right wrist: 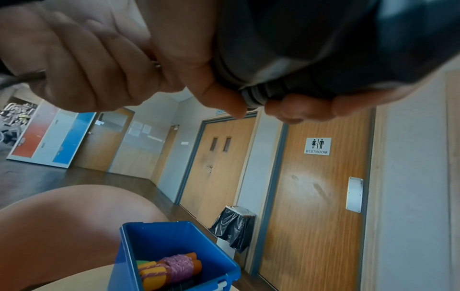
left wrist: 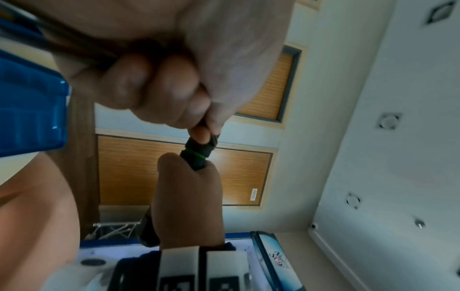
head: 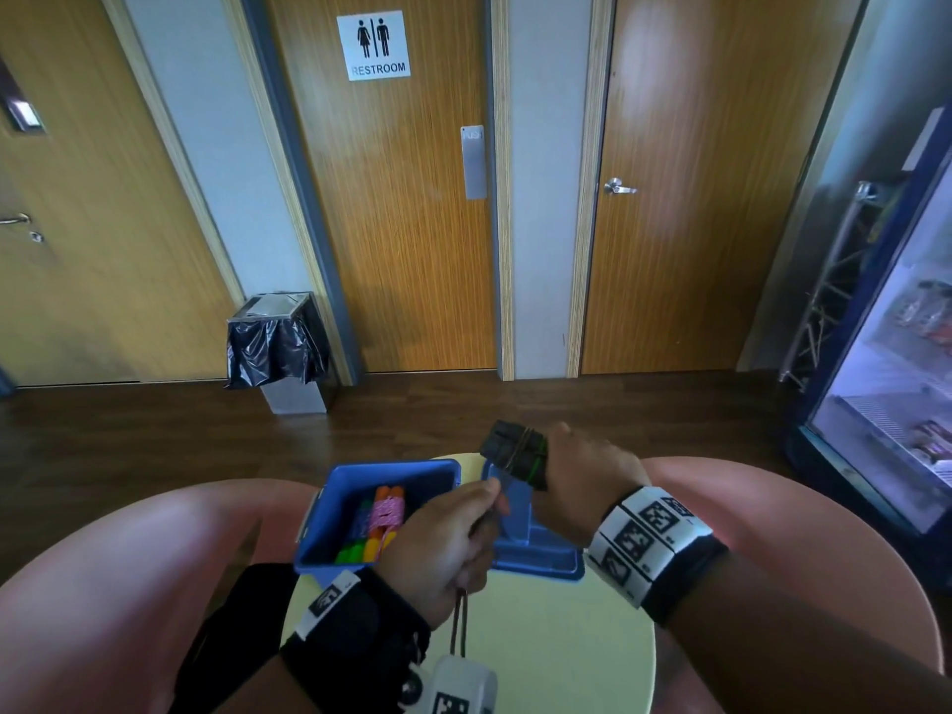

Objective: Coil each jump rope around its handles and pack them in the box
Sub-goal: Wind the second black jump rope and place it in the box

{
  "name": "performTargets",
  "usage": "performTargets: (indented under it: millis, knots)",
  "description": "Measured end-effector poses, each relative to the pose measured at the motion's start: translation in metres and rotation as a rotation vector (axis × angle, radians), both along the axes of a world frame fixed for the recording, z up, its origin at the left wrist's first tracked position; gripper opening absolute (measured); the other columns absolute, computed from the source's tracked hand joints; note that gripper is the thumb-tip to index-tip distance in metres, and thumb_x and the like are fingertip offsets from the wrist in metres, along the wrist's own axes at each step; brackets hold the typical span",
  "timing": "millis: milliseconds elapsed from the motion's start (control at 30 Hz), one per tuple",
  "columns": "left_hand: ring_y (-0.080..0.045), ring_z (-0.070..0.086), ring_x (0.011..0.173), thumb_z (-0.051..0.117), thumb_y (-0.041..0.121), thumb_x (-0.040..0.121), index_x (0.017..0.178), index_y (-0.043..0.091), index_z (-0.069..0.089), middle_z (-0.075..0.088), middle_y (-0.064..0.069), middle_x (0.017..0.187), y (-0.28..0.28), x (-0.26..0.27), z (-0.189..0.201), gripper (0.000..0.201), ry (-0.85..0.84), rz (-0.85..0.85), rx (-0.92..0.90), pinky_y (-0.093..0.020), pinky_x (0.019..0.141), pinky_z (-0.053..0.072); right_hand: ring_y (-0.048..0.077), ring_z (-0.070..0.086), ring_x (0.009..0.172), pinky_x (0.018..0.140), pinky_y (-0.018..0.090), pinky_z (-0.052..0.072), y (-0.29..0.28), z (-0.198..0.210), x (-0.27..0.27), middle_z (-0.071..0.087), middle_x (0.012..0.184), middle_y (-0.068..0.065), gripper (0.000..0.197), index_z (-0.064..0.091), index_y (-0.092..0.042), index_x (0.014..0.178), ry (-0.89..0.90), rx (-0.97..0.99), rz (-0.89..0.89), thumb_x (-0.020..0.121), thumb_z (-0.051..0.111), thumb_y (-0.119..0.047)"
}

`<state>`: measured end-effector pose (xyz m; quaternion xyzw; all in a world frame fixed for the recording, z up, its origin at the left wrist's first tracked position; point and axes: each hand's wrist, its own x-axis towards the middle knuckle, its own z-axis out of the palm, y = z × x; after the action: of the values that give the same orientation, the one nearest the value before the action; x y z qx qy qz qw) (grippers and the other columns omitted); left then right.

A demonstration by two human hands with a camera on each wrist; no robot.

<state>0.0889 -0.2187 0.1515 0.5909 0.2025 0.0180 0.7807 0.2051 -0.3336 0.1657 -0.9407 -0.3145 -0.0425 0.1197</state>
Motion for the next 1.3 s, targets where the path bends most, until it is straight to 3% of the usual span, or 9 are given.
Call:
performTargets:
  millis: [167, 333, 433, 533, 633, 767, 967, 1167, 1300]
  knots:
    - [-0.021, 0.063, 0.055, 0.045, 0.022, 0.104, 0.076, 0.009, 0.057, 0.056, -0.005, 0.06, -0.004, 0.006, -0.001, 0.033, -0.062, 0.055, 0.323, -0.028, 0.054, 0.05, 0.022, 0.065, 0.075, 0.071, 0.037, 0.057, -0.004, -0.001, 0.004, 0.064, 0.084, -0.003, 0.029, 0.051, -0.024, 0.099, 0.198, 0.075, -0.022, 0.072, 0.057, -0.032]
    - [-0.016, 0.045, 0.047, 0.051, 0.022, 0.102, 0.068, 0.011, 0.059, 0.049, -0.004, 0.055, -0.001, 0.008, -0.003, 0.036, -0.149, 0.048, 0.464, -0.022, 0.046, 0.037, 0.018, 0.058, 0.055, 0.055, 0.039, 0.052, -0.008, -0.006, 0.002, 0.06, 0.062, -0.001, 0.018, 0.056, -0.019, 0.078, 0.516, 0.279, 0.05, 0.063, 0.055, -0.027]
    - [-0.014, 0.036, 0.044, 0.056, 0.024, 0.1, 0.065, 0.011, 0.061, 0.044, -0.001, 0.05, 0.003, 0.006, -0.004, 0.037, -0.193, 0.044, 0.468, -0.023, 0.044, 0.03, 0.017, 0.046, 0.054, 0.054, 0.034, 0.039, -0.009, -0.008, -0.011, 0.048, 0.059, 0.001, 0.011, 0.055, -0.009, 0.078, 0.718, 0.377, 0.037, 0.073, 0.058, -0.018]
    - [-0.014, 0.036, 0.042, 0.061, 0.028, 0.095, 0.06, 0.014, 0.063, 0.045, 0.0, 0.049, 0.007, 0.004, -0.004, 0.038, -0.203, 0.046, 0.456, -0.024, 0.044, 0.03, 0.02, 0.046, 0.048, 0.055, 0.03, 0.038, -0.013, -0.007, -0.028, 0.05, 0.053, 0.006, 0.008, 0.053, -0.009, 0.069, 1.064, 0.523, -0.012, 0.076, 0.057, -0.009]
    - [-0.014, 0.035, 0.039, 0.063, 0.029, 0.093, 0.059, 0.017, 0.065, 0.046, -0.001, 0.048, 0.009, 0.0, -0.005, 0.037, -0.206, 0.04, 0.428, -0.024, 0.044, 0.029, 0.023, 0.048, 0.046, 0.048, 0.024, 0.041, -0.02, -0.005, -0.042, 0.05, 0.059, 0.012, 0.007, 0.053, -0.006, 0.072, 1.495, 0.765, -0.048, 0.066, 0.056, -0.008]
    - [-0.017, 0.035, 0.043, 0.067, 0.027, 0.09, 0.057, 0.018, 0.067, 0.043, -0.003, 0.048, 0.015, -0.007, -0.005, 0.035, -0.212, 0.037, 0.426, -0.024, 0.044, 0.027, 0.024, 0.051, 0.056, 0.061, 0.031, 0.043, -0.029, -0.003, -0.05, 0.052, 0.07, 0.01, 0.019, 0.061, -0.009, 0.078, 1.853, 0.928, 0.046, 0.06, 0.055, -0.008]
    - [-0.02, 0.032, 0.052, 0.081, 0.04, 0.074, 0.051, 0.02, 0.062, 0.041, -0.008, 0.052, 0.019, -0.023, 0.002, 0.036, -0.238, 0.025, 0.383, -0.026, 0.048, 0.025, 0.024, 0.05, 0.062, 0.069, 0.035, 0.045, -0.027, 0.003, -0.066, 0.049, 0.076, 0.009, 0.027, 0.059, -0.008, 0.087, 2.002, 0.997, 0.207, 0.061, 0.058, -0.009]
    - [-0.024, 0.03, 0.055, 0.076, 0.05, 0.066, 0.054, 0.019, 0.062, 0.042, -0.024, 0.059, 0.033, -0.038, 0.019, 0.036, -0.297, 0.024, 0.362, -0.033, 0.054, 0.025, 0.022, 0.044, 0.062, 0.066, 0.034, 0.042, -0.018, 0.016, -0.079, 0.044, 0.074, 0.007, 0.028, 0.054, -0.01, 0.091, 1.974, 0.981, 0.325, 0.063, 0.056, -0.01]
    - [-0.03, 0.033, 0.058, 0.077, 0.039, 0.071, 0.052, 0.018, 0.059, 0.05, -0.026, 0.062, 0.045, -0.045, 0.018, 0.034, -0.291, -0.005, 0.263, -0.033, 0.055, 0.023, 0.022, 0.045, 0.062, 0.067, 0.034, 0.042, -0.008, 0.02, -0.089, 0.045, 0.074, 0.007, 0.029, 0.053, -0.01, 0.092, 1.964, 0.994, 0.352, 0.063, 0.056, -0.01]
